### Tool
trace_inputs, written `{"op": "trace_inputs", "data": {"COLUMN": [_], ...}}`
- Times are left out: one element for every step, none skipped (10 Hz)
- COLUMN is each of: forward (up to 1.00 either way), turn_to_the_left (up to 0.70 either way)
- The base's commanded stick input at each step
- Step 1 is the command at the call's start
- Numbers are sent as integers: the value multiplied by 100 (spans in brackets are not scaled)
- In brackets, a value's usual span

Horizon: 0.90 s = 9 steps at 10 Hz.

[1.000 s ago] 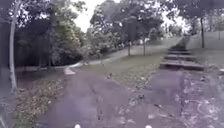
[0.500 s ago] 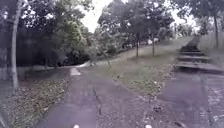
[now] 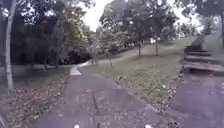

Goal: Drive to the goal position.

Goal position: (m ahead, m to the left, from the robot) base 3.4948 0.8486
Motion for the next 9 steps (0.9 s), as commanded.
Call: {"op": "trace_inputs", "data": {"forward": [70,70,70,70,70,70,70,70,70], "turn_to_the_left": [0,0,0,0,11,35,35,35,35]}}
